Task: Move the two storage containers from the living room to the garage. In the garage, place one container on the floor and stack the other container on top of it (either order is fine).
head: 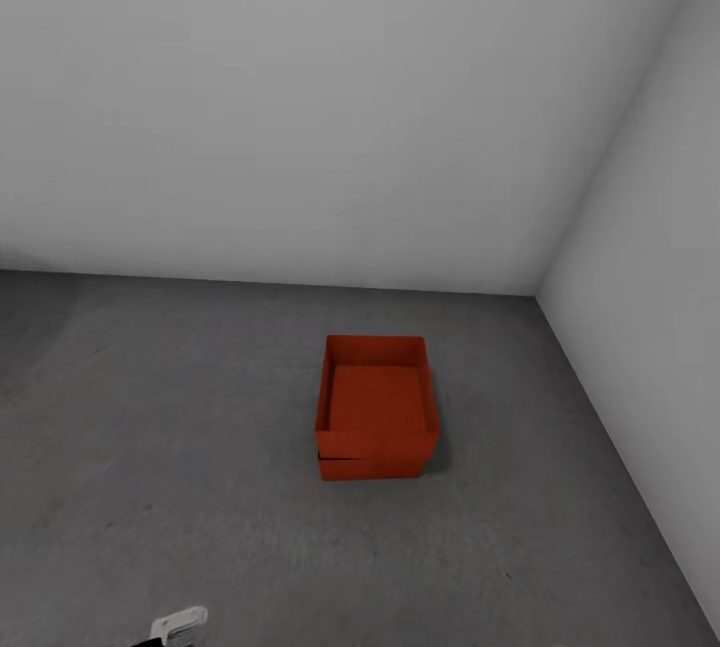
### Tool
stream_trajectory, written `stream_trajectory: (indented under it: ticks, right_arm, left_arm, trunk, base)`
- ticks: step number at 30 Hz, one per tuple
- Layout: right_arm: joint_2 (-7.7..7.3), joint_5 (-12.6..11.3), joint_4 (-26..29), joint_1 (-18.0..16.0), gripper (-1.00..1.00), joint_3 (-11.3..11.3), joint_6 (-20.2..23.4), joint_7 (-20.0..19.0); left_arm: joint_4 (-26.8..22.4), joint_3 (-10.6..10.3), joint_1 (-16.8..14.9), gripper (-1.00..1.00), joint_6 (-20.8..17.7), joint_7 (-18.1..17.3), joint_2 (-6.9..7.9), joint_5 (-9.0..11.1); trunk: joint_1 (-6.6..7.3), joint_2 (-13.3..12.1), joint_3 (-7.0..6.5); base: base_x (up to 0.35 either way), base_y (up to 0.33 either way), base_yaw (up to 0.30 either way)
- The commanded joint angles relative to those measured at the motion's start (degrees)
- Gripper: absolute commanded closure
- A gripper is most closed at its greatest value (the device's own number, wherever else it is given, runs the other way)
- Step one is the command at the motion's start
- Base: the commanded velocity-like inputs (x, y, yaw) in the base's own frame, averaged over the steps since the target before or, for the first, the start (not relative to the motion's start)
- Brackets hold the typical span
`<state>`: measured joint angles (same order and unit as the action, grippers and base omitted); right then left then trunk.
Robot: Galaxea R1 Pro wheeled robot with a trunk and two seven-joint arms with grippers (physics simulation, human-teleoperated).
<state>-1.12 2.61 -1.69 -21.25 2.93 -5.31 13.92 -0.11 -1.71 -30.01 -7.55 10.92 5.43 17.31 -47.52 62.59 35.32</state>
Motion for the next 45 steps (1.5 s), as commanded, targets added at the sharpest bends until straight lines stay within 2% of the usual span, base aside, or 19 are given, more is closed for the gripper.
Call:
stream_trajectory:
  ticks: [1,3,6,9,12,16,19,23,29,31,45]
  right_arm:
    - [0.04,0.6,-0.2,0.8,-1.0,0.4,-0.2,0.2]
    - [0.15,1.0,-0.2,3.6,-1.0,0.4,-0.4,0.2]
    - [0.27,1.1,-0.2,5.4,-1.0,0.3,-0.4,0.1]
    - [0.36,1.1,-0.2,6.0,-1.0,0.3,-0.4,0.0]
    - [0.4,1.2,-0.2,6.2,-1.0,0.3,-0.4,-0.1]
    - [0.42,1.4,-0.2,6.3,-1.0,0.3,-0.2,-0.7]
    - [0.82,1.3,-0.2,6.5,-1.0,0.2,-0.5,-0.9]
    - [0.86,1.4,-0.2,7.8,-1.0,0.2,-1.1,-3.8]
    - [0.5,1.3,-0.2,8.1,-1.0,0.2,-1.2,-9.6]
    - [0.46,1.3,-0.2,8.1,-1.0,0.2,-1.2,-10.4]
    - [0.37,1.2,-0.2,8.2,-1.0,0.2,-1.3,-11.2]
  left_arm:
    - [0.0,-0.2,0.4,-1.0,-0.2,0.1,-0.04,0.3]
    - [0.0,-0.2,2.1,-1.0,-0.2,0.1,-0.16,0.0]
    - [-0.1,-0.2,3.8,-1.0,0.2,-0.3,-0.22,-0.1]
    - [0.0,-0.3,5.2,-1.0,1.9,-1.2,-0.25,-0.1]
    - [0.0,-0.3,7.5,-1.0,5.7,-2.0,-0.38,0.0]
    - [-0.2,-0.2,8.5,-1.0,8.2,-2.1,-0.41,0.1]
    - [-0.1,-0.2,8.5,-1.0,8.2,-2.1,-0.42,0.1]
    - [-0.1,-0.2,8.5,-1.0,8.2,-2.1,-0.42,0.1]
    - [-0.1,-0.2,8.5,-1.0,8.2,-2.1,-0.42,0.1]
    - [-0.1,-0.2,8.5,-1.0,8.2,-2.1,-0.42,0.1]
    - [-0.1,-0.2,8.5,-1.0,8.2,-2.1,-0.42,0.1]
  trunk:
    - [0.0,0.0,0.03]
    - [0.0,0.0,0.03]
    - [0.0,0.0,0.03]
    - [0.0,0.0,0.03]
    - [0.0,0.0,0.03]
    - [0.0,0.0,0.03]
    - [0.0,0.0,-0.1]
    - [0.0,0.0,-0.44]
    - [0.0,0.0,-0.98]
    - [0.0,0.0,-1.16]
    - [0.0,0.0,-2.44]
  base:
    - [0.0,0.0,0.0]
    - [0.0,0.0,0.0]
    - [0.0,0.0,0.0]
    - [0.0,0.0,0.0]
    - [0.0,0.0,0.0]
    - [0.0,0.0,0.0]
    - [0.0,0.0,0.0]
    - [0.0,0.0,0.0]
    - [0.0,0.0,0.0]
    - [0.0,0.0,0.0]
    - [0.0,0.0,0.0]
